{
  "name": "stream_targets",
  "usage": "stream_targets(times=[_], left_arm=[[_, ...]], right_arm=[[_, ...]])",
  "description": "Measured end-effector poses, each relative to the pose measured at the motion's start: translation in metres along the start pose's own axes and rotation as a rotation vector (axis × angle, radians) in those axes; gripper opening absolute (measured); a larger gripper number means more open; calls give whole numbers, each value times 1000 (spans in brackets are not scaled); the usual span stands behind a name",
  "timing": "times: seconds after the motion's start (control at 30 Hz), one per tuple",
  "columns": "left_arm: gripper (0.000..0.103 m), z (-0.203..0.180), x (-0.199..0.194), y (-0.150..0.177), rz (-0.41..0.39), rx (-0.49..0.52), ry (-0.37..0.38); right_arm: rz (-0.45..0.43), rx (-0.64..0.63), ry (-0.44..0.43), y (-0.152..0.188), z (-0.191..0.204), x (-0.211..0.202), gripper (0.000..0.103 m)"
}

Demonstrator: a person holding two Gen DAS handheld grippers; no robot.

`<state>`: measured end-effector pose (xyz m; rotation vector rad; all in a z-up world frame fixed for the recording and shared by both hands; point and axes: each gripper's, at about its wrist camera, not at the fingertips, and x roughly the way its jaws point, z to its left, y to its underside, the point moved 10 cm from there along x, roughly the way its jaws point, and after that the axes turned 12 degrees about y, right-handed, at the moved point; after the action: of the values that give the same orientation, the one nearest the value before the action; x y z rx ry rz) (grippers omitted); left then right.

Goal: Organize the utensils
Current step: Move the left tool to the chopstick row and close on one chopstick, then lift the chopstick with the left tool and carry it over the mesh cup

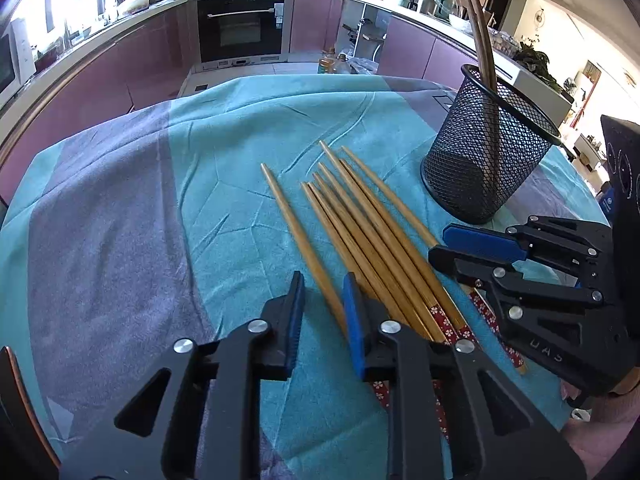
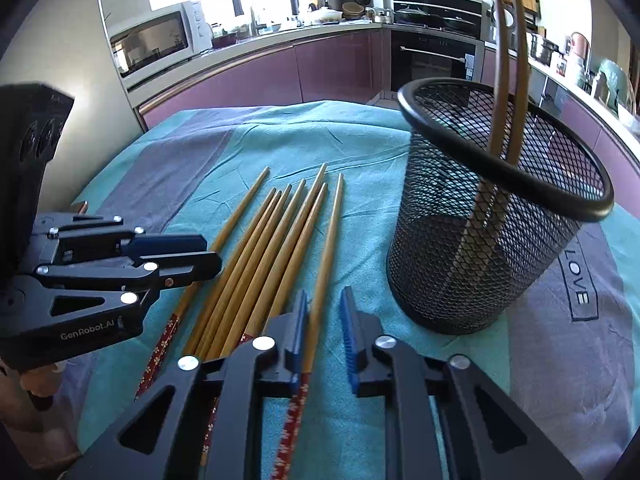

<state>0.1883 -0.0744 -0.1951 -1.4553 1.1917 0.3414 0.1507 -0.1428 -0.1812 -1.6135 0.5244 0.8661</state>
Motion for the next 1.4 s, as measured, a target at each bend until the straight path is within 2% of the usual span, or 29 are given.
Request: stream_targets(times=[0.03, 0.13, 0.3, 0.47, 0.77, 1.0, 1.1, 1.27, 1.4], left_arm=[[14, 0, -1, 1, -3, -9, 1], [11, 1, -3, 3, -14, -33, 7], [8, 1, -11, 7, -38, -64, 23], [7, -8, -19, 10, -56, -49, 50], [8, -19, -15, 25, -14, -2, 66], [9, -12, -7, 20, 10, 5, 68], [13, -12, -3, 15, 20, 14, 83], [13, -10, 3, 8, 24, 8, 89], [9, -10, 4, 5, 10, -15, 84]], right_arm=[[2, 12, -6, 1, -2, -1, 8], [6, 50, -27, 2, -6, -2, 6], [-9, 77, -50, 2, -8, -9, 6], [-37, 43, -90, 2, 2, -22, 6], [10, -26, -113, 13, 12, -18, 6], [29, -51, -97, 10, 17, -10, 7], [33, -49, -98, 7, 17, -7, 7], [32, -41, -112, 5, 16, -6, 7], [14, -30, -120, 4, 14, -11, 6]])
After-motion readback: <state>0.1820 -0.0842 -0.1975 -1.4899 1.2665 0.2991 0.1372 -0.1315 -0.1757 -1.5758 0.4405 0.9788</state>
